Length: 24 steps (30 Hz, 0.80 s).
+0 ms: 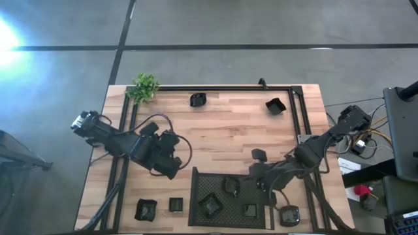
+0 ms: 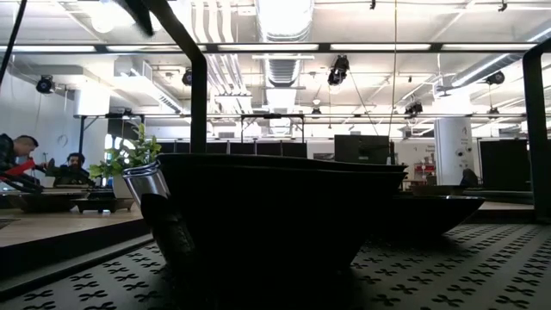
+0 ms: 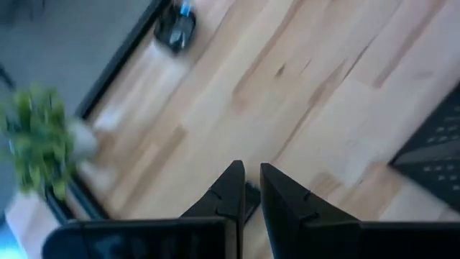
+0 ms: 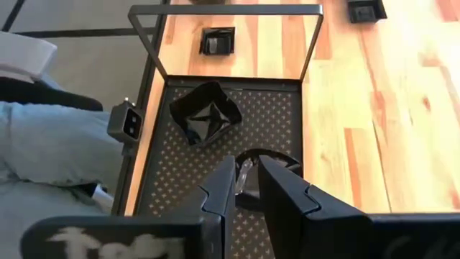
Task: Pick & Place Mini shaped plates
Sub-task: Stack the leaf shaped plate on top of the other leaf shaped plate on the shelf
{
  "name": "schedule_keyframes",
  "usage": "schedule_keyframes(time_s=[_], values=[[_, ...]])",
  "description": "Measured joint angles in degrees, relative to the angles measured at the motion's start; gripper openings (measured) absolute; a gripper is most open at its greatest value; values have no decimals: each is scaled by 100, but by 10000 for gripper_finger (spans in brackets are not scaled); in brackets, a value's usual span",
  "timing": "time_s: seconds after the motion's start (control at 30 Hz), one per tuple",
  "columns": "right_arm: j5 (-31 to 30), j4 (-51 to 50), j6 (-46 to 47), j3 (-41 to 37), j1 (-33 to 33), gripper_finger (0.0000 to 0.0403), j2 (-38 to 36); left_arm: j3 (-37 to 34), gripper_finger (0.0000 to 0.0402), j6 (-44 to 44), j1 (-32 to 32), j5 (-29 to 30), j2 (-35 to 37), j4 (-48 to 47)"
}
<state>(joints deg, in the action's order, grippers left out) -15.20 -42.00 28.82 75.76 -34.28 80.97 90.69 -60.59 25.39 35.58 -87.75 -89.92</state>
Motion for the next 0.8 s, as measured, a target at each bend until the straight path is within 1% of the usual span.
schedule_keyframes(time_s=[0.13,0.23,0.37,0.53,0.63,0.8], values=[[-2,-86,-16,-1,0,61,-64,-768,42,-793,0,-394,264,-10],[-2,-106,-16,-3,2,61,-68,-1360,42,-1383,0,-542,522,-14],[-1,-109,-31,-4,2,61,-25,-2071,42,-1979,0,-756,834,51],[0,-107,-31,-6,2,61,2,-2795,42,-2652,0,-1108,1087,228],[0,-105,-31,-6,2,61,2,-3157,42,-2785,0,-1308,1146,455],[0,-102,-31,-6,2,61,2,-3597,42,-2627,0,-1603,1168,1047]])
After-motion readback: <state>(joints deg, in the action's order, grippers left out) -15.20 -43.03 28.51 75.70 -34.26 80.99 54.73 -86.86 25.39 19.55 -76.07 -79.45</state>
